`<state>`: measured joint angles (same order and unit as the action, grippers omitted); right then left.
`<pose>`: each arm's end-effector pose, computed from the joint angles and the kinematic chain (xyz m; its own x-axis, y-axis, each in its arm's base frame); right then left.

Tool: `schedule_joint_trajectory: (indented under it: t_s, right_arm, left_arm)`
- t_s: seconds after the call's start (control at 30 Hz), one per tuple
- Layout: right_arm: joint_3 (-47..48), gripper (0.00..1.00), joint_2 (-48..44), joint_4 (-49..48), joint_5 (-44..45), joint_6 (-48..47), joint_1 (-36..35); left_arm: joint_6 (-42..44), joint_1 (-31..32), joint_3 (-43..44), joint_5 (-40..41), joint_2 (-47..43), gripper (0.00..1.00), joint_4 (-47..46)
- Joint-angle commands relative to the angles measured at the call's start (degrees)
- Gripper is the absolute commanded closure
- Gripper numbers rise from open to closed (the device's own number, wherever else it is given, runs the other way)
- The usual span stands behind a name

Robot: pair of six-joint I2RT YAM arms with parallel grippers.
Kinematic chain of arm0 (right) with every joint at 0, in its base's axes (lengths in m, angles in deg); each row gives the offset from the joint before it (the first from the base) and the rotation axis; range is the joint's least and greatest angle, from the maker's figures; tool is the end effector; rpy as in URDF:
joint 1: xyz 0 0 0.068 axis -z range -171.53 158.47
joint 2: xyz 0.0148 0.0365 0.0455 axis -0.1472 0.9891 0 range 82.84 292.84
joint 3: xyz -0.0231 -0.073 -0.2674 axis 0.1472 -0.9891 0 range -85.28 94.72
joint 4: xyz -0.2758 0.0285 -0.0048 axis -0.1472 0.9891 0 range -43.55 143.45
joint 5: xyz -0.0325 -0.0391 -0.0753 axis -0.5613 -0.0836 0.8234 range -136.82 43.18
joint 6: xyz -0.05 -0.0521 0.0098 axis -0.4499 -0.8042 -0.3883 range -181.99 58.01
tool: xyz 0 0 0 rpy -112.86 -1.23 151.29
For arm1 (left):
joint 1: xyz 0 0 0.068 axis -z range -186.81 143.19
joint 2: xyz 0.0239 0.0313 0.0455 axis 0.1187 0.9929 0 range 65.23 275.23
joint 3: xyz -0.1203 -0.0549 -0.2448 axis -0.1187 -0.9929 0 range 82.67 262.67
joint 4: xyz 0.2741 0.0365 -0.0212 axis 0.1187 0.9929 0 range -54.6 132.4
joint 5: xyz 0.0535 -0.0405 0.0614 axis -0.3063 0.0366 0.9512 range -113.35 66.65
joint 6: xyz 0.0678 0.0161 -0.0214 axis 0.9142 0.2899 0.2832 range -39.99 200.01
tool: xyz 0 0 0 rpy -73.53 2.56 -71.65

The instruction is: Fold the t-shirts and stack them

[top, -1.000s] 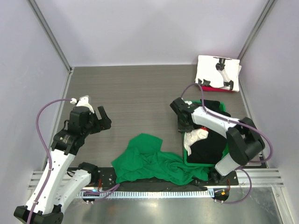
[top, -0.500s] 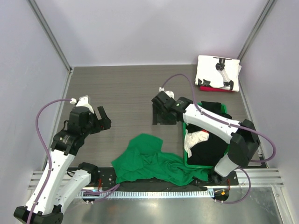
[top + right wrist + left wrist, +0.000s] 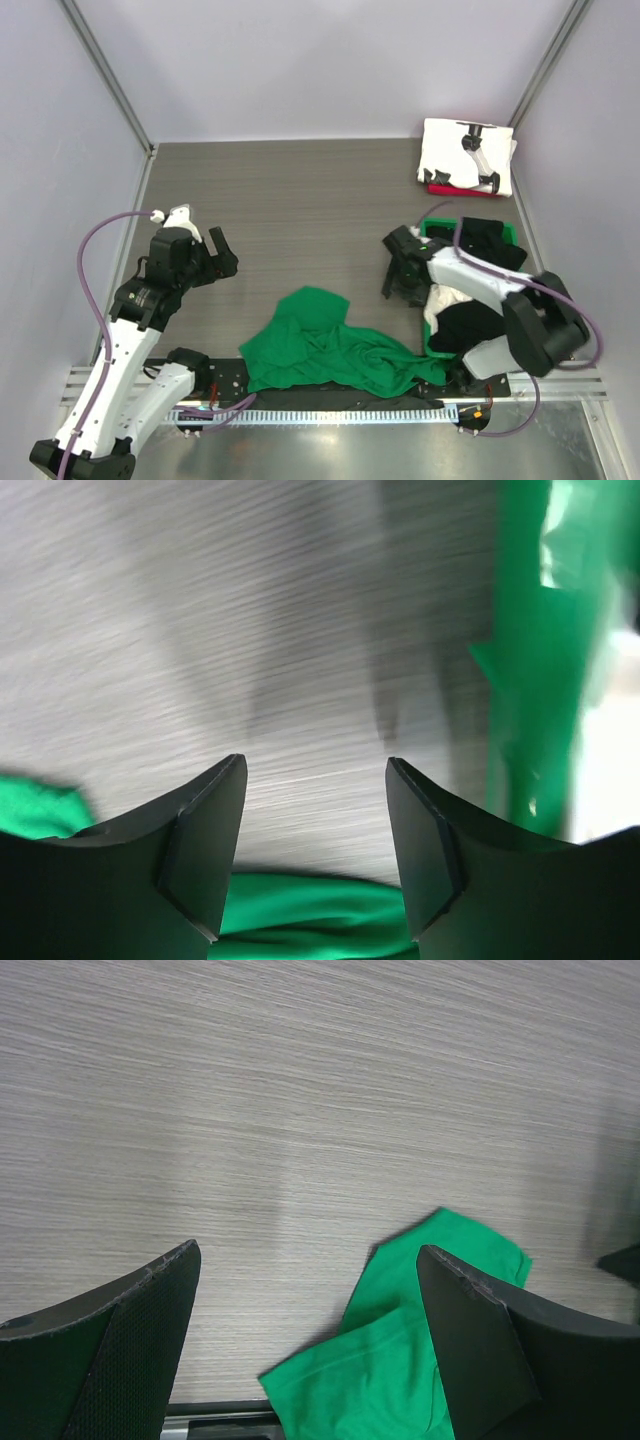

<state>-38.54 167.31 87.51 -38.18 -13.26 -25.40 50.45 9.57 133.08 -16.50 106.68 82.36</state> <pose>0.2242 0.1395 0.1377 -0.9331 0.2686 -0.2390 0.2647 0.9631 0.0490 0.1680 -0.0418 0.3094 -0.6074 -0.3319 -0.7217 -0.1261 0.9373 -0.3249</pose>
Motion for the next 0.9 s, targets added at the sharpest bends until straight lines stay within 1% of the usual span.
schedule_joint_trajectory:
  t_s: [0.0, 0.03, 0.07, 0.17, 0.23, 0.3, 0.33, 0.37, 0.4, 0.47, 0.5, 0.6, 0.63, 0.67, 0.73, 0.77, 0.8, 0.83, 0.87]
  right_arm:
    - [-5.4, 0.36, -9.8, 4.9, 5.6, 1.1, 7.3]
    - [-6.4, 0.36, -11.4, 4.9, 5.9, 0.8, 8.9]
    - [-7.8, 0.34, -13.8, 5.0, 6.3, -0.5, 12.5]
    - [-8.3, 0.32, -14.9, 5.2, 6.0, -2.2, 17.2]
    - [-7.7, 0.32, -13.6, 4.7, 4.5, -2.9, 17.3]
    - [-7.1, 0.30, -13.5, 6.0, 6.4, -1.5, 17.5]
    - [-7.7, 0.25, -15.5, 6.5, 6.9, -0.6, 18.0]
    - [-8.5, 0.22, -17.2, 6.4, 6.8, 0.1, 21.1]
    - [-9.4, 0.15, -19.1, 6.2, 6.6, 0.7, 22.9]
    - [-9.9, 0.10, -22.4, 6.0, 6.7, 1.0, 25.6]
    - [-9.5, 0.01, -22.8, 6.1, 7.1, 0.9, 27.3]
    - [-7.4, 0.00, -22.9, 6.9, 7.6, -0.5, 30.9]
    - [-6.8, 0.00, -23.2, 6.9, 7.7, -1.0, 33.1]
    - [-6.6, 0.00, -23.6, 6.1, 6.1, -2.1, 34.8]
    - [-5.5, 0.00, -23.5, 4.3, 3.1, -4.1, 34.8]
    - [-5.3, 0.00, -23.4, 3.1, -0.7, -5.4, 34.4]
    - [-5.0, 0.00, -23.3, 2.5, -1.2, -5.7, 33.9]
    - [-3.5, 0.01, -23.3, 2.4, -0.3, -5.2, 29.9]
    - [-2.6, 0.00, -23.2, 2.9, 1.7, -3.4, 22.7]
  left_arm:
    - [0.1, 0.1, 0.0, 0.0, -0.1, 0.11, -1.3]
    - [0.1, 0.1, 0.0, 0.1, 0.0, 0.11, -1.3]
    - [0.2, 0.1, 0.0, -0.2, 0.2, 0.11, -1.4]
    - [0.3, 0.1, 0.0, -0.3, 0.5, 0.11, -1.4]
    - [0.3, 0.1, 0.0, -0.5, 0.6, 0.11, -1.4]
    - [0.3, 0.1, 0.0, -0.5, 0.8, 0.11, -1.3]
    - [0.3, 0.1, 0.0, -0.5, 0.8, 0.11, -1.4]
    - [0.3, 0.1, 0.0, -0.4, 0.9, 0.11, -1.3]
    - [0.3, 0.1, 0.0, -0.3, 0.9, 0.11, -1.3]
    - [0.3, 0.1, 0.0, -0.3, 0.9, 0.11, -1.3]
    - [0.3, 0.1, 0.0, -0.3, 1.0, 0.11, -1.3]
    - [0.2, 0.1, -0.1, -0.4, 1.3, 0.11, -1.4]
    - [0.3, 0.1, 0.1, -0.5, 1.6, 0.11, -1.3]
    - [0.3, 0.1, 0.0, -0.5, 1.9, 0.11, -1.3]
    - [0.2, 0.1, 0.0, -0.4, 2.1, 0.11, -1.3]
    - [0.2, 0.1, 0.0, -0.4, 2.2, 0.11, -1.3]
    - [0.1, 0.1, -0.1, -0.5, 2.2, 0.11, -1.3]
    - [0.1, 0.1, -0.1, -0.5, 2.3, 0.11, -1.2]
    - [0.0, 0.1, -0.1, -0.6, 2.8, 0.11, -1.3]
